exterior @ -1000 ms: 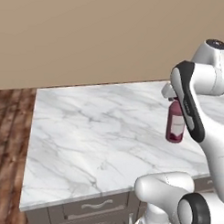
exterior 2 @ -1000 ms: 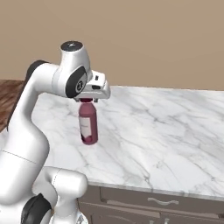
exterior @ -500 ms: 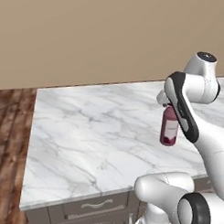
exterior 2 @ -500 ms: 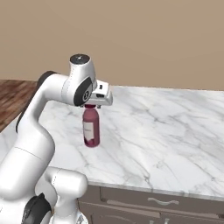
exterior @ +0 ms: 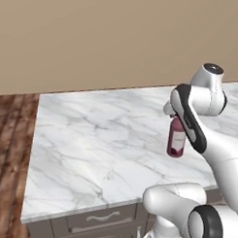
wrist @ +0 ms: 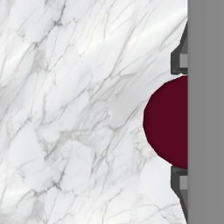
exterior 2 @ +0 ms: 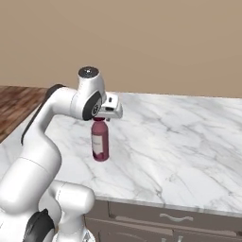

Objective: Move the drinks to the dining counter.

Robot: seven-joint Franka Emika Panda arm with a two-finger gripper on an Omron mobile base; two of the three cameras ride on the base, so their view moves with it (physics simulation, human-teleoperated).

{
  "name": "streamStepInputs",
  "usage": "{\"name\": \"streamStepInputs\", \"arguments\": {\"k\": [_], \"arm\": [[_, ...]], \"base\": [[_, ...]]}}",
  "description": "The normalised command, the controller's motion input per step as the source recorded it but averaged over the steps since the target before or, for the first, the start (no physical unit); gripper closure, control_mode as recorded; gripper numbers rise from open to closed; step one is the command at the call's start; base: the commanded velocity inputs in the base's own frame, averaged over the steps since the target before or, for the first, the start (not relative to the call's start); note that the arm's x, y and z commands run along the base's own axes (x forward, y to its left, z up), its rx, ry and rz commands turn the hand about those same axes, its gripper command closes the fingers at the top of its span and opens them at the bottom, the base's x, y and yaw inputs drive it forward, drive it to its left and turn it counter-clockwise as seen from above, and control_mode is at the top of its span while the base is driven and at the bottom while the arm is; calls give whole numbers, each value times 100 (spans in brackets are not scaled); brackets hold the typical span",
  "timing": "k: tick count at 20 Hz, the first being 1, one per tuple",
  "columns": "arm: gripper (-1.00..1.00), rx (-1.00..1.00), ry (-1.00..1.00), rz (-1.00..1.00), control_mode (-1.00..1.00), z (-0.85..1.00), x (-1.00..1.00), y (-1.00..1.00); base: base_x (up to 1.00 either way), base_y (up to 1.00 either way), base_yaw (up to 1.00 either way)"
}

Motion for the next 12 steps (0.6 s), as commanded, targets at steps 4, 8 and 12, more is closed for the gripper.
{"name": "streamStepInputs", "arguments": {"k": [4,8,12], "arm": [[100,0,-1,0,-100,-21,12,0],[100,0,-2,0,-100,-24,12,0],[100,0,-5,0,-100,-23,12,0]], "base": [[0,0,0],[0,0,0],[0,0,0]]}}
